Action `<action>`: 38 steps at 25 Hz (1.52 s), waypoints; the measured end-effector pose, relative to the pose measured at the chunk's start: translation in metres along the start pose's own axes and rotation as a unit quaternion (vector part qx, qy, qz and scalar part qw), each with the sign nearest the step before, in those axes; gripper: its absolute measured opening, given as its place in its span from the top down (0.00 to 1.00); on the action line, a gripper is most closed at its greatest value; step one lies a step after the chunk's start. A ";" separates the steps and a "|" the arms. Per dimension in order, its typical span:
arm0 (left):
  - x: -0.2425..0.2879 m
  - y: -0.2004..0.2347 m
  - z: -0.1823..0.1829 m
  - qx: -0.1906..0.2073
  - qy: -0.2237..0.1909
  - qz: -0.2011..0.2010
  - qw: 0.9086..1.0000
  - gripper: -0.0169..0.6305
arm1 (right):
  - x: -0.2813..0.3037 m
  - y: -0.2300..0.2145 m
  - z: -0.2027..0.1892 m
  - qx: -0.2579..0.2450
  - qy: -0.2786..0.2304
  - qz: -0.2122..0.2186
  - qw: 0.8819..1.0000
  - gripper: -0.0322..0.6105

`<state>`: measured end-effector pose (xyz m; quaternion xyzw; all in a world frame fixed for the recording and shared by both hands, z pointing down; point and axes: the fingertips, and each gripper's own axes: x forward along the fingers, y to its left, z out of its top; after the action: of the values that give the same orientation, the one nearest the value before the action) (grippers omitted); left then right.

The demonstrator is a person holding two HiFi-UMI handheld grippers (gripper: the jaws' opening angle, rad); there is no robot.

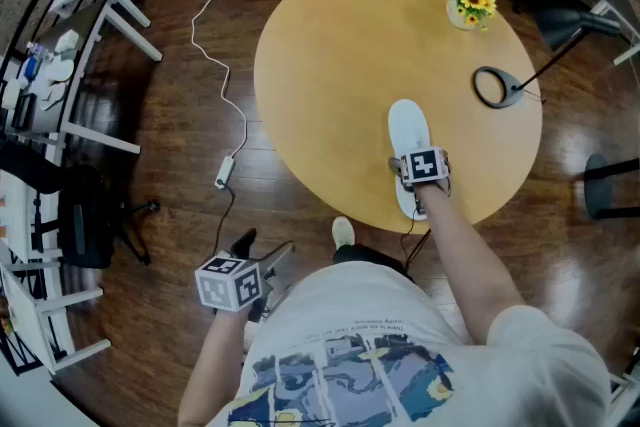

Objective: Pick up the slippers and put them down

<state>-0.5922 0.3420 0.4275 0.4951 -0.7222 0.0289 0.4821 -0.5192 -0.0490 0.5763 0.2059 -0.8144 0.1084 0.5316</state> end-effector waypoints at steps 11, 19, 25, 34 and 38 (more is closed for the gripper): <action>0.017 0.004 0.027 0.001 -0.023 0.004 1.000 0.35 | -0.009 0.008 -0.021 0.004 0.025 0.060 0.998 0.23; -0.047 -0.018 -0.036 0.074 -0.020 -0.033 0.997 0.35 | -0.137 0.049 -0.039 0.000 -0.074 0.076 0.994 0.23; -0.083 -0.056 -0.132 0.139 0.007 -0.090 0.986 0.35 | -0.255 0.044 -0.133 0.035 -0.114 0.034 0.992 0.23; -0.046 -0.140 -0.172 0.230 0.072 -0.167 0.956 0.35 | -0.340 -0.065 -0.306 0.164 -0.094 -0.065 0.980 0.23; 0.003 -0.228 -0.167 0.279 0.099 -0.185 0.937 0.35 | -0.347 -0.154 -0.380 0.224 -0.090 -0.074 0.968 0.23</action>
<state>-0.3116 0.3110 0.4190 0.7293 -0.5294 0.1884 0.3903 -0.0159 0.0402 0.4099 0.3887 -0.7961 0.2293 0.4032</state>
